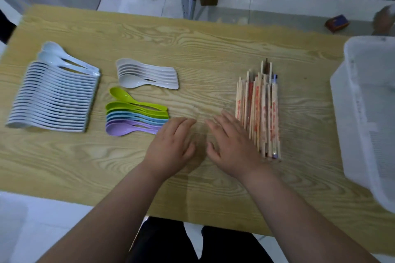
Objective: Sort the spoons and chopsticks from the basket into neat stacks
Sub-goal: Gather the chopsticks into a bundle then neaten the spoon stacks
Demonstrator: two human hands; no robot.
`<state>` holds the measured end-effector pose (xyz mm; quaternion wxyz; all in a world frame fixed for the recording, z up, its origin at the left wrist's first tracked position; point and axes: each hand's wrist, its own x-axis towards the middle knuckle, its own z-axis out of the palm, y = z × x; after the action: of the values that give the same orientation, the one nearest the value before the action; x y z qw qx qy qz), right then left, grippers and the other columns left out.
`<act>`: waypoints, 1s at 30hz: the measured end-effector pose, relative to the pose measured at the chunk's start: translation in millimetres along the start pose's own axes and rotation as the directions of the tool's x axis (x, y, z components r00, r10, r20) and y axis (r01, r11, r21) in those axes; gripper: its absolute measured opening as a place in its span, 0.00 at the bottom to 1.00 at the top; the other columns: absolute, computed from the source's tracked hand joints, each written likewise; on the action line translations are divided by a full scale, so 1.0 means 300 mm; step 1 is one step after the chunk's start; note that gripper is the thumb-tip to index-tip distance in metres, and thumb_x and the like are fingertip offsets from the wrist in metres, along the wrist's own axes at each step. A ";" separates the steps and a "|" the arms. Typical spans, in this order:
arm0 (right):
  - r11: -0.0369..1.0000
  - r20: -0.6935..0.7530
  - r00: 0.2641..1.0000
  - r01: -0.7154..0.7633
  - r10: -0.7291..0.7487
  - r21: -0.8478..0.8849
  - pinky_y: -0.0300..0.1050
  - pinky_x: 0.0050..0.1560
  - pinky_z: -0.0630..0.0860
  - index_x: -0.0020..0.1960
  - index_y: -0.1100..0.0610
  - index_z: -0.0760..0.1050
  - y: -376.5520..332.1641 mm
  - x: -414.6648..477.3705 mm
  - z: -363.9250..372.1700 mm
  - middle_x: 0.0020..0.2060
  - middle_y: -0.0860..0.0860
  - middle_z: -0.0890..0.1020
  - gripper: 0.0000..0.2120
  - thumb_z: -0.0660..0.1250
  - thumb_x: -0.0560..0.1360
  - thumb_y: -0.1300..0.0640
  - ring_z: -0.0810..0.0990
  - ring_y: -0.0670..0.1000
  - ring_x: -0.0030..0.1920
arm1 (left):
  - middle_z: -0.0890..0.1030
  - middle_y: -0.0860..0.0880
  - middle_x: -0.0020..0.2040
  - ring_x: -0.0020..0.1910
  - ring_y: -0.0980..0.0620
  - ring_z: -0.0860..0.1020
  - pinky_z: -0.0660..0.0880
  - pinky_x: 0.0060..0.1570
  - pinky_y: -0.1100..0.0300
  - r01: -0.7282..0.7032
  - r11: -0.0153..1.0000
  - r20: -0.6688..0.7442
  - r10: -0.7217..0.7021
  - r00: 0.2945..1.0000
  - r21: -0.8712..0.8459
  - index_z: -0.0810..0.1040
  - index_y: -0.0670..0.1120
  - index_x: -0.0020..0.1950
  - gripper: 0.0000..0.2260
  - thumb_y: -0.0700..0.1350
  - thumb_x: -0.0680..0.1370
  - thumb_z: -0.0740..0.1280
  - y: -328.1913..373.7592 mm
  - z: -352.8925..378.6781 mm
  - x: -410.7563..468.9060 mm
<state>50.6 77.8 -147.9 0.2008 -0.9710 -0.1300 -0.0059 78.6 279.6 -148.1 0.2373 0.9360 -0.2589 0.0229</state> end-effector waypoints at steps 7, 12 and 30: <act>0.995 -0.030 0.999 -0.038 0.041 0.090 0.57 0.73 0.66 0.71 0.61 0.73 -0.155 0.357 0.138 0.67 0.60 0.76 0.28 0.61 0.75 0.48 0.69 0.63 0.73 | 0.77 0.41 0.61 0.62 0.42 0.73 0.68 0.65 0.53 0.156 0.987 -0.102 -0.152 0.983 0.030 0.75 0.41 0.69 0.24 0.50 0.74 0.64 -0.399 -0.267 0.069; 0.998 0.006 0.998 -0.063 0.063 0.026 0.57 0.77 0.59 0.77 0.59 0.64 -0.142 0.623 0.188 0.76 0.60 0.66 0.37 0.63 0.73 0.42 0.60 0.63 0.78 | 0.71 0.34 0.68 0.67 0.35 0.69 0.67 0.68 0.43 0.148 0.984 -0.039 -0.144 0.989 0.102 0.67 0.38 0.75 0.38 0.56 0.70 0.68 -0.640 -0.306 0.278; 0.988 -0.146 0.989 0.002 -0.025 -0.154 0.58 0.72 0.68 0.67 0.65 0.74 0.034 0.611 0.250 0.66 0.61 0.76 0.26 0.62 0.79 0.46 0.73 0.63 0.69 | 0.78 0.36 0.51 0.47 0.34 0.77 0.67 0.53 0.47 -0.167 0.982 0.226 0.144 0.963 0.086 0.79 0.37 0.60 0.24 0.51 0.71 0.62 -0.601 -0.076 0.493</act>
<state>227.3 144.0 -209.0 0.1344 -0.9795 -0.1204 -0.0892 297.7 355.8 -181.4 0.1554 0.9207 -0.3549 -0.0481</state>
